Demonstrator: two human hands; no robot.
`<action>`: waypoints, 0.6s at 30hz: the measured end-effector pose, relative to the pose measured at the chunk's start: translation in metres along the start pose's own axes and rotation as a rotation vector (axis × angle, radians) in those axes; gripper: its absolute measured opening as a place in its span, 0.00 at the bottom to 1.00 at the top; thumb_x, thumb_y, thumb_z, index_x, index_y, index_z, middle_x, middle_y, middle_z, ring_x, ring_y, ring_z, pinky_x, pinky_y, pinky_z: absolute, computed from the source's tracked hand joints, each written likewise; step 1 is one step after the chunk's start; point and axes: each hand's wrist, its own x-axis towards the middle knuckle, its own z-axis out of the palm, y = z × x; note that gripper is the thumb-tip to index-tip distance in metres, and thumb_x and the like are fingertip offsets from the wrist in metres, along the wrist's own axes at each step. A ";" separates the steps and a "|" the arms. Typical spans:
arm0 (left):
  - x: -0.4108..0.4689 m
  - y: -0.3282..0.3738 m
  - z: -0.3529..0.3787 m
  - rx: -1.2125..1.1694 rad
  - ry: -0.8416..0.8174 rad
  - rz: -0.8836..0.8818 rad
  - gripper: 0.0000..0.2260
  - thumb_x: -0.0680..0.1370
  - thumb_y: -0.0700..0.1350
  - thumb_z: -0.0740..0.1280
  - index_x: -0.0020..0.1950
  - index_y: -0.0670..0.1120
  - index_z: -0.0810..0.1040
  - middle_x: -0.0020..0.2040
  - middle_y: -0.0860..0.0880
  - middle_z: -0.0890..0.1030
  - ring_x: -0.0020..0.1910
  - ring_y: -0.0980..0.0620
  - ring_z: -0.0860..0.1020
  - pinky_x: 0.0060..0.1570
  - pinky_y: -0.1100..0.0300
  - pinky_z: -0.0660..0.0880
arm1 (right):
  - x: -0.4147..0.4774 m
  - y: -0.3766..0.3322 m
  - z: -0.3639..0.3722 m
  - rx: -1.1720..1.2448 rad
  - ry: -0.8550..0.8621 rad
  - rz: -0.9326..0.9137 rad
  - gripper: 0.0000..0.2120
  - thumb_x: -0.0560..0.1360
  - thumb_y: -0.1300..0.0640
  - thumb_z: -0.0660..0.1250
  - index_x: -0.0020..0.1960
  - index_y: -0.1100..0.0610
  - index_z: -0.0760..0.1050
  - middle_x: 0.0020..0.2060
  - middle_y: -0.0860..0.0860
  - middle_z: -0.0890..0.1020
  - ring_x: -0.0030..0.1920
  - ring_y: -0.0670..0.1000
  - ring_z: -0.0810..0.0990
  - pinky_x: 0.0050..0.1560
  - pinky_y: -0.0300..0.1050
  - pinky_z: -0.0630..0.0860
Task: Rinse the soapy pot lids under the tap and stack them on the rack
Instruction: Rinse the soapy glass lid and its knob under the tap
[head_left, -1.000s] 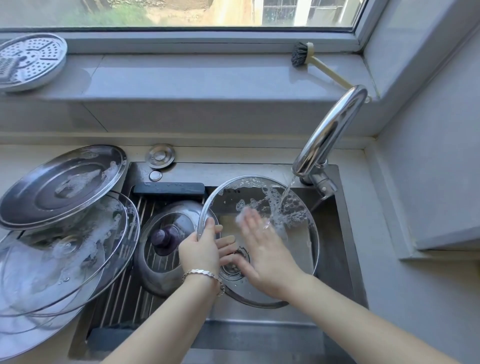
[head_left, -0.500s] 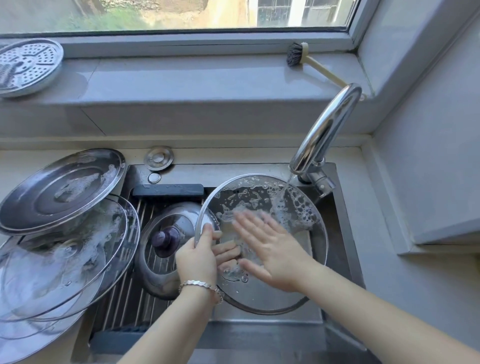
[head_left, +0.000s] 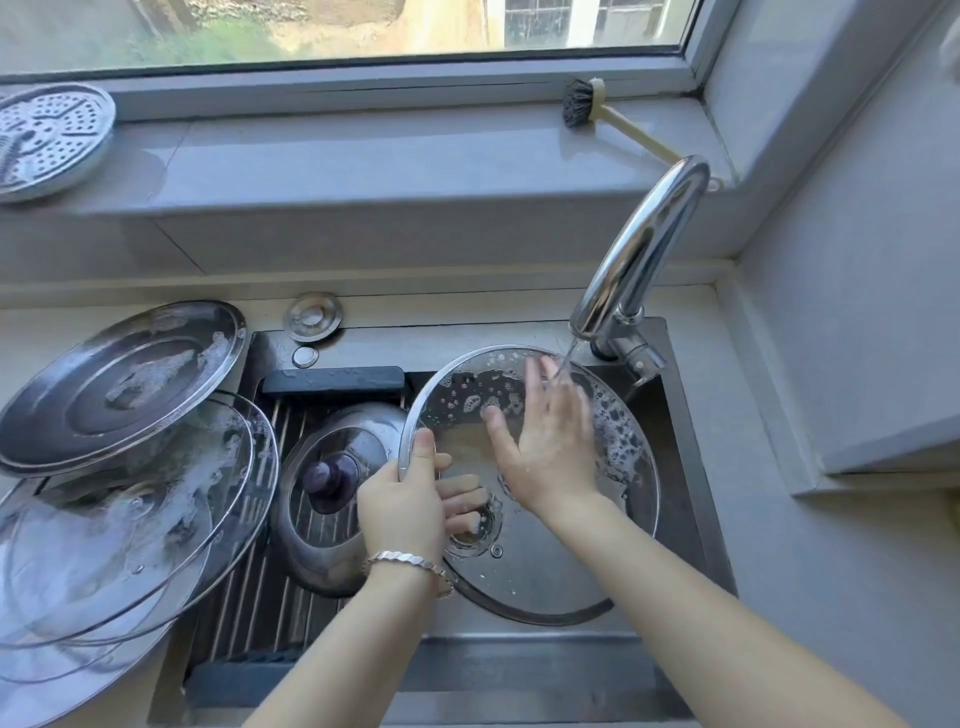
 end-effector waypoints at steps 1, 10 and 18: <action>-0.002 0.001 0.001 0.010 0.002 0.008 0.15 0.79 0.50 0.61 0.41 0.38 0.72 0.24 0.43 0.79 0.19 0.50 0.77 0.17 0.63 0.71 | -0.004 -0.005 0.002 0.002 0.001 0.048 0.35 0.74 0.38 0.40 0.77 0.54 0.43 0.76 0.52 0.46 0.76 0.51 0.41 0.73 0.49 0.35; 0.001 -0.002 -0.002 0.025 0.030 0.014 0.14 0.79 0.47 0.61 0.40 0.37 0.72 0.26 0.39 0.79 0.17 0.51 0.76 0.16 0.63 0.71 | -0.003 0.015 0.005 0.009 -0.153 -0.127 0.33 0.78 0.39 0.44 0.76 0.54 0.40 0.76 0.49 0.44 0.76 0.49 0.40 0.72 0.46 0.35; 0.000 0.023 0.009 0.939 0.094 0.711 0.12 0.78 0.47 0.60 0.37 0.44 0.71 0.35 0.41 0.79 0.39 0.39 0.77 0.37 0.55 0.68 | -0.043 0.049 0.030 0.391 -0.359 0.373 0.14 0.78 0.59 0.56 0.43 0.58 0.80 0.43 0.57 0.82 0.52 0.58 0.79 0.47 0.44 0.70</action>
